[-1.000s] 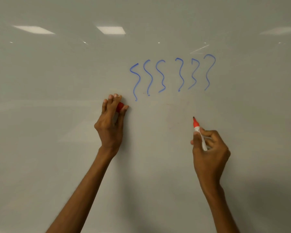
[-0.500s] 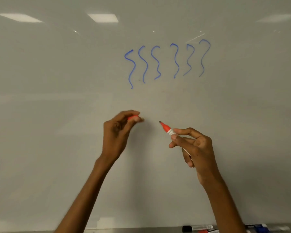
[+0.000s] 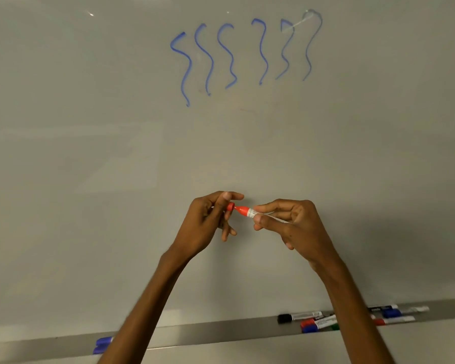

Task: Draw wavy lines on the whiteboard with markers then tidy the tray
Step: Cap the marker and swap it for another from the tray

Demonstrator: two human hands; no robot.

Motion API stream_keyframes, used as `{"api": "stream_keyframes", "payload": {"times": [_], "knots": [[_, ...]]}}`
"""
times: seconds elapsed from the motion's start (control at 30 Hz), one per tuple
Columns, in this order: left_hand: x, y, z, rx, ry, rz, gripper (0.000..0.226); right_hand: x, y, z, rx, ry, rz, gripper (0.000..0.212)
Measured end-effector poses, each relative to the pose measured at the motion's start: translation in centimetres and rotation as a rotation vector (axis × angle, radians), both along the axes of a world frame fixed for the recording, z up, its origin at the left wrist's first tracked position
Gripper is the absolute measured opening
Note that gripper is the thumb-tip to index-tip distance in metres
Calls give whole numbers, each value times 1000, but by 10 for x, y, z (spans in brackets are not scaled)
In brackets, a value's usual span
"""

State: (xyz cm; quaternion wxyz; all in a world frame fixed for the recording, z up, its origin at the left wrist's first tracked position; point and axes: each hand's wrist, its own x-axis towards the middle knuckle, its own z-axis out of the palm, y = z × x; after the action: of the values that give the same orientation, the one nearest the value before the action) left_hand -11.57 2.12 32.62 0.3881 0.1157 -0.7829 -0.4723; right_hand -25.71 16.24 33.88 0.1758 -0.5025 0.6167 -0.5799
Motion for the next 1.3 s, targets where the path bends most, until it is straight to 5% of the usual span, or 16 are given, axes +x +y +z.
{"api": "stream_keyframes", "payload": {"times": [0.57,0.83,1.03,1.3], "knots": [[-127,87,-89,24,-144,22,46,-67,69,-77,124,-82,-355,19],[-206,157,-155,10,-275,-247,46,-133,154,-131,307,-278,-539,18],[-265,206,-241,-247,-523,-604,15,-194,252,-211,540,-220,-609,14],[-352,294,-319,-362,-783,-673,35,-251,340,-340,748,-114,-753,15]]}}
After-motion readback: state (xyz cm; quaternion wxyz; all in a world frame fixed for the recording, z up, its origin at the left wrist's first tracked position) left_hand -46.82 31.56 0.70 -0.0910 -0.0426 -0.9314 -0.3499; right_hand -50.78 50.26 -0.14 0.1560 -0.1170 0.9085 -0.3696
